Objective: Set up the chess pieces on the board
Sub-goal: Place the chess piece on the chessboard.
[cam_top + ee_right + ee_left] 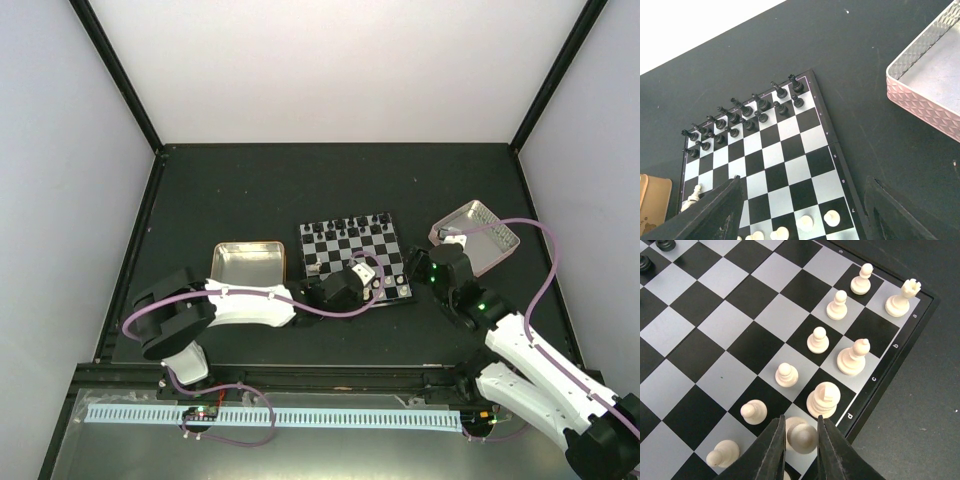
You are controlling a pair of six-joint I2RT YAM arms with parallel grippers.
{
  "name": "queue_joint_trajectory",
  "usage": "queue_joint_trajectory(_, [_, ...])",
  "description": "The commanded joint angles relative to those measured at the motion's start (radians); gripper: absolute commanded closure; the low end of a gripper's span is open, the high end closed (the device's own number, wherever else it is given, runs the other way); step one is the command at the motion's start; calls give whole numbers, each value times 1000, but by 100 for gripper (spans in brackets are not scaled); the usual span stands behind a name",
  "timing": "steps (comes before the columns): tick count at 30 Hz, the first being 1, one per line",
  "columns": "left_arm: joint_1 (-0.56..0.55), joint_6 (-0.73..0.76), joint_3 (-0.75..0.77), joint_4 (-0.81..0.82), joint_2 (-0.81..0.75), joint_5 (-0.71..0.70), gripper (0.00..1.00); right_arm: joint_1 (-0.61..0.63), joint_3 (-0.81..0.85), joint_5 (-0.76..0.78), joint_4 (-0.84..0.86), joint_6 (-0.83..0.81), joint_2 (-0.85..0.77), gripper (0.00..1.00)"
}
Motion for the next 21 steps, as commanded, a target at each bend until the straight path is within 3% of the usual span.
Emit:
queue_joint_trajectory(1, [-8, 12, 39, 0, 12, -20, 80, -9, -2, 4, 16, 8, -5, 33])
queue_joint_trajectory(11, [-8, 8, 42, -14, -17, -22, 78, -10, 1, -2, 12, 10, -19, 33])
queue_joint_trajectory(21, [22, -30, 61, -97, -144, -37, 72, -10, 8, -71, 26, -17, -8, 33])
